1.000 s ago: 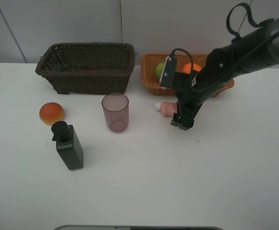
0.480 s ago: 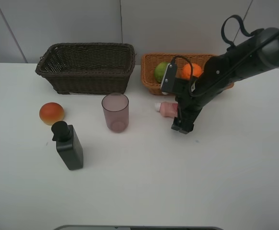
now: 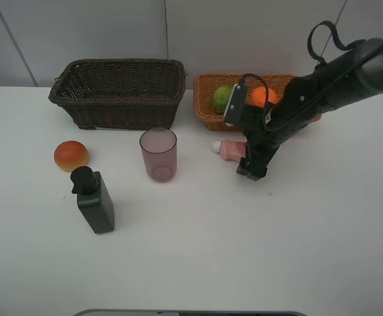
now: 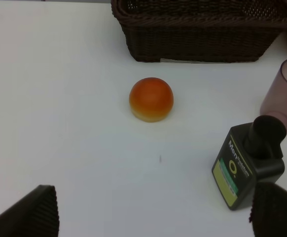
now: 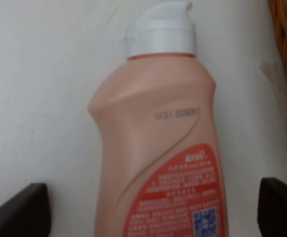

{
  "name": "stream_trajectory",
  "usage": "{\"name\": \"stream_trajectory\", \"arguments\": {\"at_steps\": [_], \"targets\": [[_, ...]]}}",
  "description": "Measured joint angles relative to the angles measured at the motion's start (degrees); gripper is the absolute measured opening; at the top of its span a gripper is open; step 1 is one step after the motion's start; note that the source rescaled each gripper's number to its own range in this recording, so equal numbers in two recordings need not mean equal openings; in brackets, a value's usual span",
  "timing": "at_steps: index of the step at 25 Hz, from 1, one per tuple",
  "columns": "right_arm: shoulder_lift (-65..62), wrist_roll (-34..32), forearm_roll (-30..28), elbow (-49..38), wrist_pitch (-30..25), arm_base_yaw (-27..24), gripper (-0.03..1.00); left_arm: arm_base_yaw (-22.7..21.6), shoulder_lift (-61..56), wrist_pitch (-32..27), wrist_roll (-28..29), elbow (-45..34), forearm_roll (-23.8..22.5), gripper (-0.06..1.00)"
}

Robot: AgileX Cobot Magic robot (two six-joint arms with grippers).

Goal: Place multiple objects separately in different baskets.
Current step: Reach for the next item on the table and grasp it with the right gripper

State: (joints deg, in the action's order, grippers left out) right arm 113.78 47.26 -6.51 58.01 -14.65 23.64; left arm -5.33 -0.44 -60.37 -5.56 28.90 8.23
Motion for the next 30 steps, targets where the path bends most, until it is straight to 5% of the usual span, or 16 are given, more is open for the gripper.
{"name": "stream_trajectory", "arguments": {"at_steps": [8, 13, 24, 26, 29, 30], "targets": [[0.64, 0.00, 0.07, 0.41, 0.86, 0.00, 0.84, 0.00, 0.00, 0.00, 0.00, 0.00, 0.00, 1.00], [0.64, -0.05, 0.08, 0.41, 0.86, 0.00, 0.70, 0.00, 0.00, 0.00, 0.00, 0.00, 0.00, 1.00], [0.65, -0.11, 0.19, 0.41, 0.49, 0.00, 0.65, 0.00, 0.00, 0.00, 0.00, 0.00, 0.00, 1.00], [0.70, -0.11, 0.24, 0.41, 0.36, 0.00, 0.54, 0.00, 0.00, 0.00, 0.00, 0.00, 0.00, 1.00], [1.01, -0.11, 0.25, 0.41, 0.02, 0.05, 0.04, 0.00, 0.00, 0.00, 0.00, 0.00, 0.00, 1.00], [1.02, -0.11, 0.20, 0.41, 0.03, 0.05, 0.00, 0.00, 0.00, 0.00, 0.00, 0.00, 0.00, 1.00]]}}
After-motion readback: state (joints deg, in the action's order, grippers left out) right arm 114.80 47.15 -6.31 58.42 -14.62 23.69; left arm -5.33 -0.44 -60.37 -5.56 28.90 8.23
